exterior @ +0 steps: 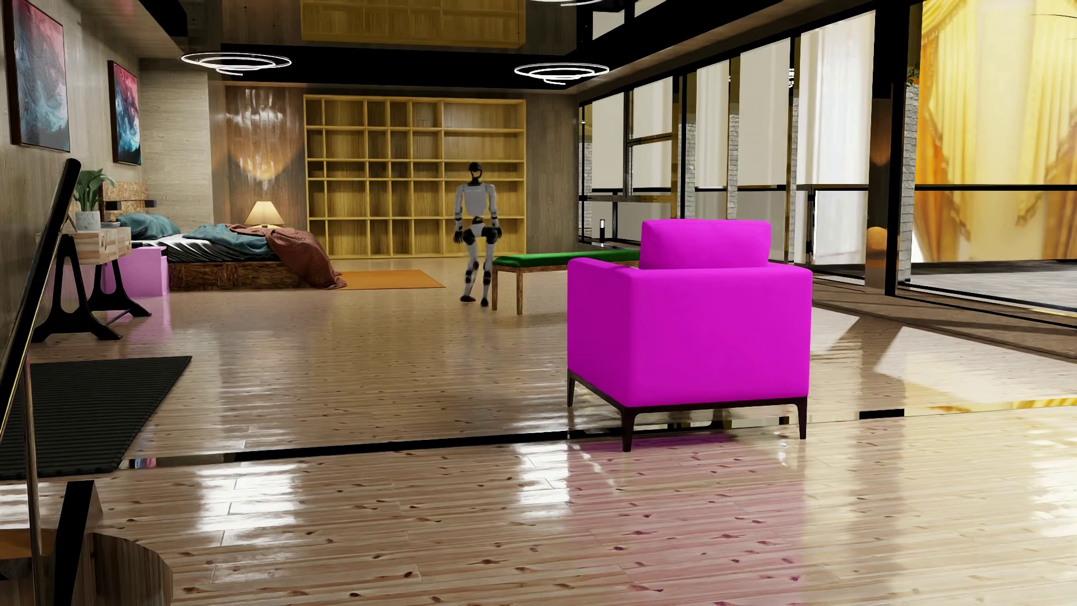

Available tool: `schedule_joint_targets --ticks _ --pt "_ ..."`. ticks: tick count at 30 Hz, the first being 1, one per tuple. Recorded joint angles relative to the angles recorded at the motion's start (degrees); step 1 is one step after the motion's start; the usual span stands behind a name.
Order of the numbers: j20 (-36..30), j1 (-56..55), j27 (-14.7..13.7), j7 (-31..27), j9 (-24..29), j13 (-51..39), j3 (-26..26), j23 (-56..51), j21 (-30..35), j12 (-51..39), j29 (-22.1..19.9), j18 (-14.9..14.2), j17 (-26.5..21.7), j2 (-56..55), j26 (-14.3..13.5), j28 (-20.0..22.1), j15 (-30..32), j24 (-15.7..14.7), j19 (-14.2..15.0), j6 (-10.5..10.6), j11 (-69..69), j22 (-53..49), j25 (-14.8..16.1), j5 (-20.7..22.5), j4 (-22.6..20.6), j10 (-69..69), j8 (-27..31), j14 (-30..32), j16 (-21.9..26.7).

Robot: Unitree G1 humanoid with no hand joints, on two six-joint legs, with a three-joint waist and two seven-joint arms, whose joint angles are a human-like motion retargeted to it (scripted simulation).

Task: Walk towards the pink armchair

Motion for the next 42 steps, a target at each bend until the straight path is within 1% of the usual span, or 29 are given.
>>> schedule_joint_targets --ticks 1,2,5,7,9,11,13,16,17,18,20,21,22,23,24,25,26,27,28,29,32,34,36,37,38,39,40,41,42 --pt "0.74 1.38 -0.35 -6.01 -0.24 -0.08 0.40 -0.04 0.83 0.08 0.17 -2.41 0.05 1.15 0.00 0.16 -0.34 -0.28 0.13 -0.36 -0.64 -0.81 0.23 0.21 -0.78 -8.88 2.87 3.41 -0.40" --pt "1.24 2.55 -0.39 -5.17 -0.38 0.10 0.39 0.11 1.49 0.13 0.36 -2.97 -0.10 2.51 -0.17 0.34 -0.53 -0.47 0.23 -0.66 -1.58 -1.52 0.54 0.08 0.39 -14.99 5.40 8.15 -0.98" --pt "-0.17 5.46 1.95 1.35 -0.17 2.99 -0.01 1.66 1.42 -1.27 -0.38 0.81 -0.82 4.46 -0.69 1.07 0.25 0.97 -0.06 -2.38 0.48 -1.47 1.49 -1.26 1.32 -15.67 8.89 6.79 -1.65" --pt "-1.01 8.56 3.89 5.29 -0.08 6.49 -0.20 2.71 1.09 -2.67 0.43 3.15 -1.55 3.46 -1.29 1.39 4.40 1.54 -0.10 -4.09 4.97 -0.76 2.00 -2.43 1.40 -18.35 9.00 7.10 -1.92" --pt "0.73 11.26 2.96 10.24 0.11 8.78 0.07 4.38 4.75 -3.54 3.81 5.00 -4.15 0.31 -3.73 2.85 8.79 0.02 1.30 -5.95 12.95 -0.63 0.46 -3.20 1.11 -20.14 9.87 6.65 -2.48" --pt "2.13 12.28 0.65 16.04 0.41 9.54 0.67 5.10 9.60 -4.14 8.32 6.35 -8.42 -4.14 -5.48 5.33 13.89 -1.14 5.82 -7.95 23.28 -0.73 -1.93 -3.44 0.22 -18.49 11.61 4.50 -3.51" --pt "3.57 12.86 0.59 21.29 0.54 9.83 0.92 4.04 9.66 -4.83 10.18 7.38 -11.48 -6.28 -5.38 7.36 17.77 -1.60 12.74 -9.63 28.93 0.42 -1.52 -3.44 -0.06 -16.49 14.11 2.51 -4.54" --pt "4.72 14.68 4.21 28.86 0.60 10.61 0.57 -1.24 2.71 -5.46 4.41 8.25 -11.59 -5.42 -2.37 6.75 19.96 -1.16 21.07 -10.65 29.17 3.13 3.01 -2.64 2.24 -15.20 18.43 1.38 -5.46" --pt "4.05 15.26 4.46 31.44 0.59 10.73 0.62 -3.31 1.13 -5.45 2.88 8.30 -11.05 -5.39 -2.12 5.93 18.57 -0.28 21.27 -10.67 28.55 3.87 4.26 -3.01 3.57 -14.89 16.82 1.38 -5.33" --pt "2.95 15.71 4.09 34.06 0.56 10.55 0.79 -5.14 0.44 -4.83 2.28 8.24 -10.73 -5.56 -3.00 5.32 16.09 0.75 21.28 -10.56 27.93 4.38 5.08 -3.47 5.01 -14.48 14.35 1.31 -4.84" --pt "-0.02 16.90 2.36 38.85 0.39 10.02 1.01 -7.91 0.11 -4.35 2.37 7.88 -10.15 -5.93 -3.68 3.72 8.91 2.24 21.33 -10.18 25.17 3.74 5.60 -6.10 7.53 -14.43 11.90 1.29 -4.18" --pt "-1.25 17.90 1.86 41.55 0.32 9.94 1.06 -8.85 0.17 -3.89 2.40 7.73 -9.52 -7.56 -4.07 3.25 7.20 2.55 22.15 -10.19 22.60 3.51 5.48 -13.32 8.44 -14.99 7.09 1.45 -3.58" --pt "-2.14 19.18 1.91 44.15 0.12 9.87 1.14 -9.31 0.47 -3.49 2.23 7.52 -8.58 -8.13 -4.09 2.85 5.45 2.70 16.43 -10.39 18.48 3.38 4.94 -23.29 9.06 -16.39 -4.85 1.93 -2.83" --pt "-2.57 20.32 2.39 46.57 -0.27 9.74 1.11 -9.30 0.97 -3.19 1.98 7.20 -7.69 -5.88 -3.75 2.52 3.23 2.57 10.06 -10.64 11.93 3.31 3.96 -31.78 9.41 -17.99 -19.52 2.51 -2.15" --pt "-2.41 21.35 2.99 48.93 -0.75 9.55 1.05 -8.88 1.52 -2.96 1.83 6.73 -6.98 -2.46 -3.19 2.29 2.47 2.09 8.03 -10.82 5.52 3.27 2.89 -36.83 9.72 -19.45 -33.37 3.06 -1.67" --pt "-2.01 22.32 3.92 51.24 -1.18 9.23 0.90 -8.19 2.12 -2.38 1.82 6.08 -6.08 -0.02 -2.42 2.22 4.72 1.09 9.77 -10.89 0.58 2.61 1.89 -38.51 10.16 -20.55 -43.38 3.43 -1.25" --pt "-1.31 23.27 4.63 53.53 -1.48 8.88 0.61 -7.29 2.70 -1.83 1.96 5.24 -5.58 1.03 -1.67 2.46 8.07 -0.09 12.91 -10.87 -2.54 1.91 1.21 -38.62 10.70 -21.13 -47.79 3.65 -0.99" --pt "-0.50 24.45 5.10 55.96 -1.69 8.51 0.25 -6.26 3.39 -1.23 2.11 4.30 -5.26 1.20 -1.07 3.02 7.86 -1.25 12.31 -10.82 -4.94 1.18 0.76 -37.46 11.34 -21.74 -48.10 3.98 -0.75" --pt "0.13 25.86 5.27 58.41 -1.81 8.33 -0.16 -5.25 4.01 -0.67 2.20 3.33 -5.06 1.16 -0.67 3.69 7.55 -2.25 11.46 -10.74 -6.97 0.65 0.54 -35.76 12.07 -22.50 -46.35 4.64 -0.49" --pt "0.22 27.22 5.09 60.57 -1.90 8.57 -0.56 -4.40 4.25 -0.37 2.24 2.35 -5.02 1.21 -0.39 4.17 7.47 -2.90 11.74 -10.59 -8.47 0.63 0.80 -34.05 12.90 -22.97 -43.82 5.36 -0.20" --pt "-2.72 29.83 3.94 65.29 -2.33 10.50 -1.76 -1.42 2.94 -1.72 2.93 -0.85 -4.90 1.51 0.73 2.86 6.39 -1.47 10.07 -9.79 -10.36 3.10 3.72 -29.14 17.12 -21.49 -38.78 7.23 1.27" --pt "-3.07 30.18 4.97 67.65 -2.41 11.38 -2.46 1.18 2.44 -3.29 3.16 -2.39 -4.67 1.04 0.34 2.67 5.13 -0.40 8.21 -9.07 -10.19 4.50 3.94 -25.10 22.34 -16.30 -35.43 8.41 1.70" --pt "-2.20 28.15 6.57 67.97 -1.64 10.48 -2.71 5.32 2.80 -3.61 2.81 -0.07 -3.62 -0.06 -0.96 3.36 2.49 -0.67 6.13 -7.84 -7.22 3.05 2.85 -20.18 31.38 -4.35 -31.87 9.74 2.50" --pt "-2.12 26.89 7.19 67.50 -0.93 9.93 -2.66 6.76 3.30 -3.86 2.85 4.38 -2.67 -0.23 -1.39 3.49 1.24 -1.08 5.14 -6.82 -5.76 1.84 2.21 -17.18 36.82 2.58 -30.16 10.37 2.91" --pt "-2.05 25.41 7.16 66.08 -0.13 9.43 -2.46 7.64 3.76 -3.88 2.96 8.45 -2.22 0.12 -1.83 3.64 0.48 -1.53 4.19 -5.61 -5.05 0.35 1.71 -14.02 41.19 8.31 -28.25 8.05 3.12" --pt "-1.85 22.16 7.04 60.67 0.65 8.89 -1.86 8.19 3.97 -3.68 2.85 10.14 -2.07 0.78 -2.19 4.05 0.07 -1.95 3.33 -4.51 -4.74 -1.21 1.42 -11.07 42.27 12.80 -25.63 4.58 2.96" --pt "-1.52 18.17 7.25 53.27 1.24 8.41 -1.18 8.52 3.51 -3.21 2.63 8.44 -1.94 1.39 -2.42 4.59 -0.22 -2.35 2.61 -3.68 -4.31 -2.55 1.70 -8.73 40.14 15.56 -22.56 2.46 2.37" --pt "-1.22 15.35 7.70 48.38 1.55 8.16 -0.78 8.28 1.90 -2.54 2.77 8.06 -1.71 1.88 -2.61 4.84 -0.38 -2.79 2.03 -3.02 -3.90 -3.52 2.99 -7.06 37.27 16.15 -19.44 1.40 1.40" --pt "-1.20 13.19 7.91 44.36 1.74 8.33 -0.45 6.84 -1.04 -1.93 3.50 8.29 -1.28 2.27 -2.93 4.46 -0.47 -3.11 1.56 -2.52 -3.43 -4.14 5.50 -5.79 33.47 15.08 -16.31 -0.24 0.49"
